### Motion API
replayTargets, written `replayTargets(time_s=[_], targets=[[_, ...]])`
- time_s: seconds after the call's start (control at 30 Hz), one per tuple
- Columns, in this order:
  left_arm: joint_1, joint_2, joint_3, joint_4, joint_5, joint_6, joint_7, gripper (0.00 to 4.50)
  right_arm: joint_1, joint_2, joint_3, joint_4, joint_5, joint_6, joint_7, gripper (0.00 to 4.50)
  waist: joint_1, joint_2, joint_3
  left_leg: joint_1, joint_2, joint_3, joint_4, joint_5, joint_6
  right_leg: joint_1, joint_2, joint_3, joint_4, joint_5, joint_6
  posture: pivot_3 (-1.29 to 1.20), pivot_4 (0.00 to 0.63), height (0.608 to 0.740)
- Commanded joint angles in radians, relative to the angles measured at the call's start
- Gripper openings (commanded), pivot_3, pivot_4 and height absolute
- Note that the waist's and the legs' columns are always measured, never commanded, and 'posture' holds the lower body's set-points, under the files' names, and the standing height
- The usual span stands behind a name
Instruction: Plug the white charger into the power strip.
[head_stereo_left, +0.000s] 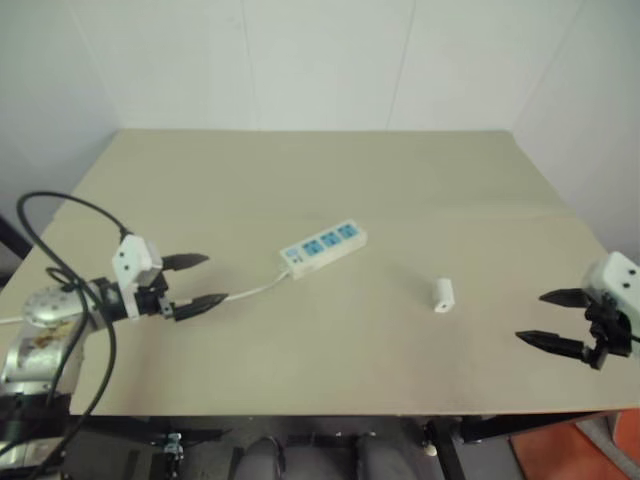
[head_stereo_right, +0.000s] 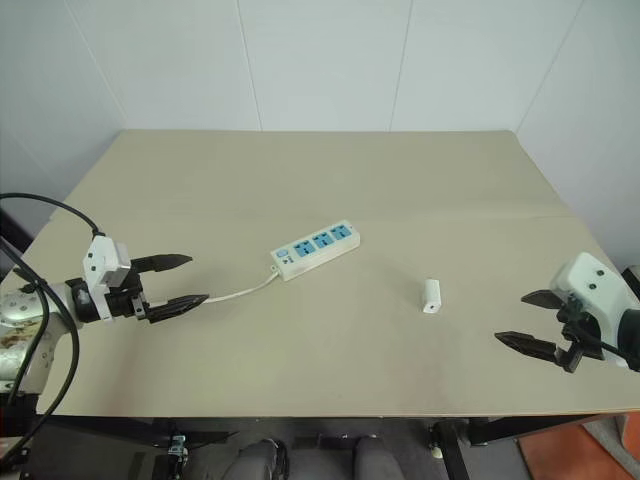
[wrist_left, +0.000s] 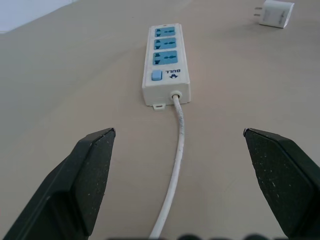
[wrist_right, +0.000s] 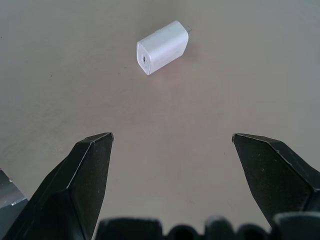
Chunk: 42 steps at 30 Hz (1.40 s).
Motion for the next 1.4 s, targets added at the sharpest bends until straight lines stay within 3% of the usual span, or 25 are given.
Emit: replayTargets(time_s=[0.03,0.2,0.37,0.67,0.8,1.03,1.4], targets=[[-0.018,-0.003,-0.003,0.001,0.007,-0.003,0.012,4.46,-0.003,0.01,-0.048,-0.028,0.007,-0.001,-0.026,4.5,0.0,0.0,0.0,0.0,0.0,0.0,0.0,0.0,0.0,0.0,0.0,0.0,0.0,0.0,0.0,0.0,0.15,0.74],[-0.031,-0.014,-0.012,0.016,0.009,-0.026,0.003,4.46,0.014,0.026,-0.057,-0.051,0.011,-0.024,-0.028,4.5,0.002,0.0,0.0,0.0,0.0,0.0,0.0,0.0,0.0,0.0,0.0,0.0,0.0,0.0,0.0,0.0,0.15,0.74],[-0.146,-0.125,-0.083,0.2,0.023,-0.128,-0.066,4.46,-0.001,0.062,-0.038,-0.078,0.004,-0.041,-0.073,4.5,0.011,0.0,0.0,0.001,-0.001,0.0,0.0,0.0,0.0,0.001,0.0,0.0,0.0,0.0,0.0,0.0,0.15,0.74],[-0.467,-0.345,-0.166,0.863,0.209,-0.518,-0.038,4.46,-0.009,0.095,-0.019,-0.14,0.016,-0.01,-0.134,4.5,0.026,-0.001,0.0,-0.002,-0.002,-0.001,0.002,0.0,0.0,0.001,0.0,0.0,-0.001,0.001,0.002,0.0,0.15,0.74],[-0.566,-0.409,-0.16,1.051,0.248,-0.602,-0.026,4.46,0.023,0.115,-0.038,-0.187,0.017,0.007,-0.154,4.5,0.026,-0.001,0.0,-0.006,-0.002,-0.002,0.004,0.0,0.0,0.0,0.0,0.0,-0.002,0.002,0.003,0.0,0.15,0.74],[-0.642,-0.47,-0.171,1.195,0.344,-0.666,0.093,4.46,0.081,0.149,-0.082,-0.259,0.024,0.044,-0.199,4.5,0.028,-0.001,-0.001,-0.006,-0.003,-0.003,0.005,0.0,0.0,0.0,0.0,-0.001,-0.001,0.002,0.004,0.0,0.15,0.74],[-0.701,-0.561,-0.167,1.25,0.421,-0.619,0.205,4.46,0.146,0.192,-0.105,-0.368,0.044,0.083,-0.243,4.5,0.031,-0.002,-0.002,-0.005,-0.003,-0.003,0.005,0.0,0.0,0.002,-0.001,-0.001,-0.002,0.003,0.005,0.0,0.15,0.74]])
